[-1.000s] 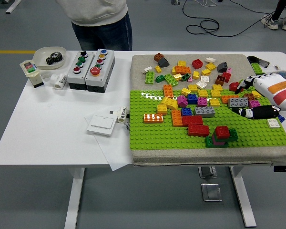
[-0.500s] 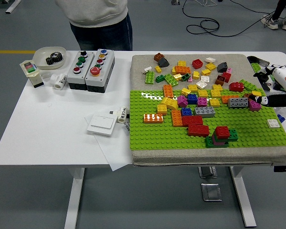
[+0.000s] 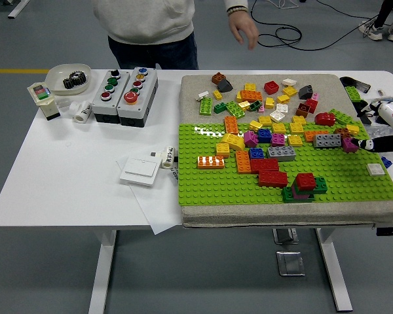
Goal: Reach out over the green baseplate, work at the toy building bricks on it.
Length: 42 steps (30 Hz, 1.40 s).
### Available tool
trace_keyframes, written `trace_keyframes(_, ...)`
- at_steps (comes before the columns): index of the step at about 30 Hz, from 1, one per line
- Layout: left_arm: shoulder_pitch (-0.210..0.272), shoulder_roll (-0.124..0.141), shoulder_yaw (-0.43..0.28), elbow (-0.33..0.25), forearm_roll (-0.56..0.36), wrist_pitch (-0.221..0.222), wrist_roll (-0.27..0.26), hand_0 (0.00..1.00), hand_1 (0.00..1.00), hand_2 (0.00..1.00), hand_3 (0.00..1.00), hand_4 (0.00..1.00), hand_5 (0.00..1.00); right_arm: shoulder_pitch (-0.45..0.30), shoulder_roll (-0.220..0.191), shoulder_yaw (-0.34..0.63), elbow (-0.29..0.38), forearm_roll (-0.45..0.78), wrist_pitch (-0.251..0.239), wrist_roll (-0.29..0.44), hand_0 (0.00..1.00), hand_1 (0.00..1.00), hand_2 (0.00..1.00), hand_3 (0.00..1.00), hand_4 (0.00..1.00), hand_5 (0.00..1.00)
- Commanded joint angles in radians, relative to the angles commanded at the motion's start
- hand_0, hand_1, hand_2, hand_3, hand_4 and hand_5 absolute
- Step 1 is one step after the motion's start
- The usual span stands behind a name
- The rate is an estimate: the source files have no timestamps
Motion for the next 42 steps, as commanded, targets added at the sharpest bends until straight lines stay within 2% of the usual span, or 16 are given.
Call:
trace_keyframes(8,-0.001,0.0,0.0,0.0,0.0,-0.001,0.0,0.597,0.723,0.701,0.558,0.586,0.621,0.0,0.012,0.008,-0.023,0.015,0.0,0.002,0.687,0.7,0.757,0.707,0.848,0.476)
trace_keyframes(26,-0.002,-0.001,-0.003,0.0,0.005,0.002,0.003,0.596,0.724,0.7,0.558,0.585,0.62,0.037,0.061,-0.022,-0.151,0.06,0.016,-0.009,0.693,0.705,0.758,0.724,0.849,0.466)
trace_keyframes(36,0.0,-0.001,-0.009,0.0,0.015,0.003,0.007,0.603,0.724,0.703,0.558,0.585,0.621,0.025,0.051,-0.016,-0.156,0.052,0.033,-0.009,0.694,0.706,0.758,0.72,0.849,0.465)
trace_keyframes(42,0.002,-0.001,-0.013,0.0,0.022,0.004,0.009,0.603,0.724,0.702,0.558,0.585,0.621,0.02,0.048,-0.051,-0.152,0.066,0.029,0.054,0.694,0.704,0.755,0.705,0.847,0.464)
